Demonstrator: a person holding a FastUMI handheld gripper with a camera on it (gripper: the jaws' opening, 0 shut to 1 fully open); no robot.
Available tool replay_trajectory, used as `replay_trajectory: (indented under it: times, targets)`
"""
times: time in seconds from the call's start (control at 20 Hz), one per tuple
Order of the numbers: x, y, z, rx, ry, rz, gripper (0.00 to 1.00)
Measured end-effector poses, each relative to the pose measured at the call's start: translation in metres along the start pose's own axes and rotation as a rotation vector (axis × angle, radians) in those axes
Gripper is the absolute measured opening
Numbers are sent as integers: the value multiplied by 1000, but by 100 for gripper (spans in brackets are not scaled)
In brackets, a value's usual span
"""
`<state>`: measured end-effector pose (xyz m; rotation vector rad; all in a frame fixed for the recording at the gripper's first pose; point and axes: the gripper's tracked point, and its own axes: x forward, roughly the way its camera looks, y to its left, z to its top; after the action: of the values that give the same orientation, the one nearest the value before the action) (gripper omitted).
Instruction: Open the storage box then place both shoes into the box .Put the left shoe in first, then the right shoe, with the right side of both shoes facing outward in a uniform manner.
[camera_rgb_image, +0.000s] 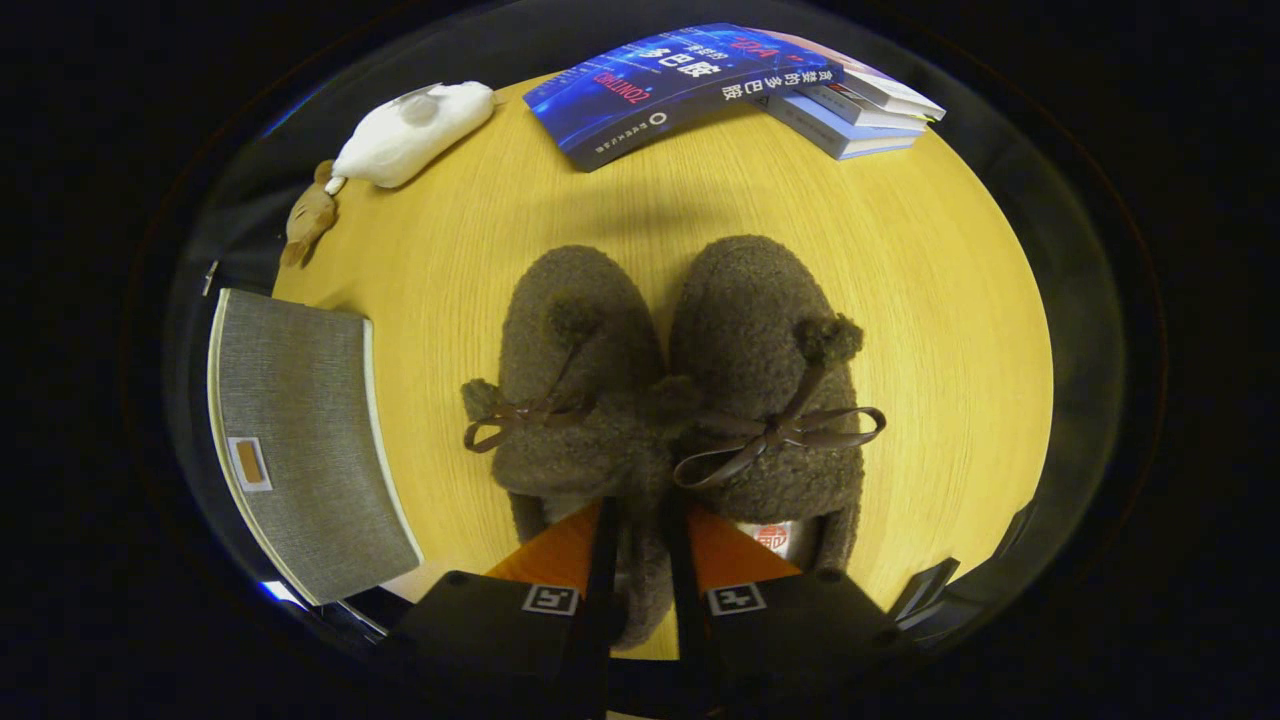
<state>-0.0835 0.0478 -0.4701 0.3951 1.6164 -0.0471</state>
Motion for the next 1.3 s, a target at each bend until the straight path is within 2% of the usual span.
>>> replay_trajectory:
  times: [0.05, 0.1, 0.2, 0.3, 0.5, 0.9, 1.3]
  targets:
    - [0, -1, 0, 9, 1, 4, 24]
    - [1, 0, -1, 17, 3, 2, 11]
    - [1, 0, -1, -20, -5, 3, 6]
    - [1, 2, 0, -48, -32, 16, 5]
    - [-12, 14, 4, 45, -75, 113, 5]
    - [-52, 48, 11, 107, -127, 264, 5]
    - [-120, 106, 30, 47, -235, 355, 5]
